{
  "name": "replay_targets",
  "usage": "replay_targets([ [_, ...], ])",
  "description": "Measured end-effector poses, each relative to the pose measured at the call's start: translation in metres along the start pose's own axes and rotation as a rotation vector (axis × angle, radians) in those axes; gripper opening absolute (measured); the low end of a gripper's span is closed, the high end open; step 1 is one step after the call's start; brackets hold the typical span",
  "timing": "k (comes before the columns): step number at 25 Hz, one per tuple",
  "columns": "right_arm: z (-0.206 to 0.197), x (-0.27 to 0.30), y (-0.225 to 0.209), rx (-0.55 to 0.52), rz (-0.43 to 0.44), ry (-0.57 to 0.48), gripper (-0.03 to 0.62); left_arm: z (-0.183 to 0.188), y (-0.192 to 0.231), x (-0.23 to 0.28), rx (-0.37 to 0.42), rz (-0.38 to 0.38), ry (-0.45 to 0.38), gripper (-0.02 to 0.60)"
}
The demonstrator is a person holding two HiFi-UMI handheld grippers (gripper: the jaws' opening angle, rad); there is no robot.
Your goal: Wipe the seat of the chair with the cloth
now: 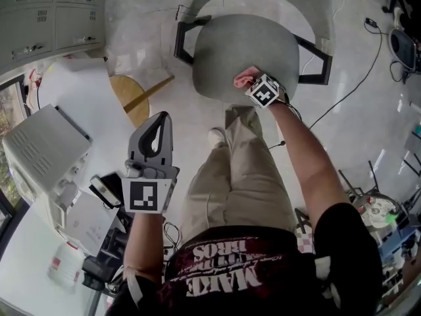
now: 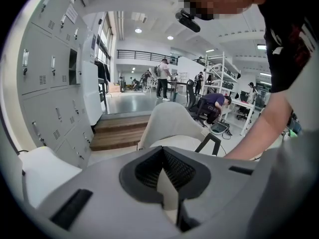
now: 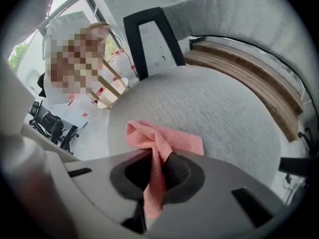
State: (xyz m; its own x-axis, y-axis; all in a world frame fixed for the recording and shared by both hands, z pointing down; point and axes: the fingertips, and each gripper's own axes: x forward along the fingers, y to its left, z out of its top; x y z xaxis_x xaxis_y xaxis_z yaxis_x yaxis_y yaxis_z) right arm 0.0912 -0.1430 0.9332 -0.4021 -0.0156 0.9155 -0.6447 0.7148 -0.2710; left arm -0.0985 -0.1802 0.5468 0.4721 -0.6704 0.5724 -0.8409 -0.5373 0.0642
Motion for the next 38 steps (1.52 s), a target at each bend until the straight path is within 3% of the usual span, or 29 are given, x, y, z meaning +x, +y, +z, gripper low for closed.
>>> replay_targets([
  [8, -0.114, -0.048, -0.062, 0.244, -0.209, 0.223, 0.029, 0.038, 0.001, -0.025, 0.057, 0.004, -0.066, 0.003],
  [11, -0.133, -0.065, -0.062, 0.272, -0.264, 0.26, 0.029, 0.043, 0.0, -0.043, 0.064, 0.007, -0.077, 0.003],
  [14, -0.127, -0.09, -0.045, 0.324, -0.277, 0.154, 0.029, 0.047, -0.001, -0.063, 0.066, 0.01, -0.091, 0.003],
  [19, -0.067, -0.153, -0.013, 0.33, -0.299, -0.174, 0.029, 0.061, -0.004, -0.091, 0.066, 0.014, -0.148, 0.003],
  [23, -0.031, -0.219, 0.024, 0.356, -0.306, -0.371, 0.029, 0.078, -0.006, -0.112, 0.07, 0.015, -0.199, 0.003],
  [28, -0.003, -0.3, 0.071, 0.329, -0.31, -0.544, 0.029, 0.1, -0.012, -0.141, 0.076, 0.008, -0.256, 0.003],
  [38, 0.026, -0.463, 0.162, 0.205, -0.453, -0.817, 0.028, 0.122, -0.023, -0.207, 0.105, -0.012, -0.346, 0.003],
])
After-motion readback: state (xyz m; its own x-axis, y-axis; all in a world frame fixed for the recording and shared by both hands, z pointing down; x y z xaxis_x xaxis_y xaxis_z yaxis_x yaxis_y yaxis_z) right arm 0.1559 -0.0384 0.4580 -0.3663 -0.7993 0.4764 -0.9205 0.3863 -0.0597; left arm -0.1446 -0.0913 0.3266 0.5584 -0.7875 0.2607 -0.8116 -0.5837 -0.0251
